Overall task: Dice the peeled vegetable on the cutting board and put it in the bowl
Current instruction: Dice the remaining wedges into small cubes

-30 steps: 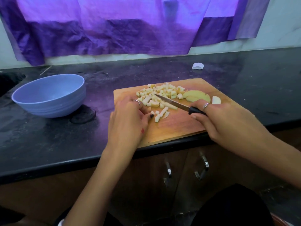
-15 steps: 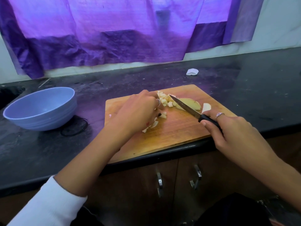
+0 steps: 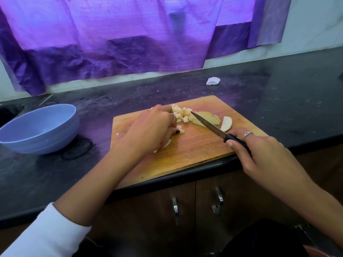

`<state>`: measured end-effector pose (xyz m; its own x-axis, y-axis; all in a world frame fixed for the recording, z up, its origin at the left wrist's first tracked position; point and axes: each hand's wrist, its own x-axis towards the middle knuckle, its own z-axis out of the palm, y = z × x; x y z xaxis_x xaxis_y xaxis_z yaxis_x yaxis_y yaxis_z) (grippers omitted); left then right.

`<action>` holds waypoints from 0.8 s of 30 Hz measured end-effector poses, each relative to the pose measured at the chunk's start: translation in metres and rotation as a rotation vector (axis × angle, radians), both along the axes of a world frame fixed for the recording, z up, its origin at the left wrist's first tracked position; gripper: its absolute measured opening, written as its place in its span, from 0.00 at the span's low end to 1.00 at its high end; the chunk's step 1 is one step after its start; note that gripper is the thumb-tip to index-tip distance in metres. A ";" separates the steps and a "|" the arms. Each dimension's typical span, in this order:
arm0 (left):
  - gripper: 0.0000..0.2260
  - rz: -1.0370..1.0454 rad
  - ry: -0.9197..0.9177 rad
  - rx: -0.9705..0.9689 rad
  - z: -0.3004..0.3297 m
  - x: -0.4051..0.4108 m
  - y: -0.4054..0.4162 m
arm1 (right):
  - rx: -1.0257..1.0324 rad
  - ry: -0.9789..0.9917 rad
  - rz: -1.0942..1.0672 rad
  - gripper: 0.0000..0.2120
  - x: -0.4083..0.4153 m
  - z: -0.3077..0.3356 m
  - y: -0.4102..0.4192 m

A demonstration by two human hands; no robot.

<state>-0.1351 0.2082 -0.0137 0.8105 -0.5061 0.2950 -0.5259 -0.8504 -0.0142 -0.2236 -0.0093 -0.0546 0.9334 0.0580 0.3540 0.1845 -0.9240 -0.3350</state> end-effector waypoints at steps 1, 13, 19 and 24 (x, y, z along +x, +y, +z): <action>0.11 -0.006 -0.004 -0.003 0.001 -0.001 -0.001 | 0.004 0.005 -0.001 0.19 0.000 0.000 0.000; 0.10 0.112 -0.110 -0.347 -0.007 0.005 0.020 | -0.071 0.035 0.134 0.19 -0.004 0.015 -0.010; 0.09 0.251 -0.117 -0.552 -0.011 0.000 0.059 | -0.166 0.162 0.436 0.26 0.007 0.034 0.008; 0.07 0.296 -0.138 -0.642 -0.025 -0.015 0.069 | -0.279 0.035 0.411 0.18 0.051 0.035 0.038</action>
<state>-0.1505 0.2775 -0.0387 0.8207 0.0371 0.5702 -0.3014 -0.8197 0.4871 -0.1728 0.0283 -0.0199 0.8245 0.5117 0.2417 0.5453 -0.8326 -0.0972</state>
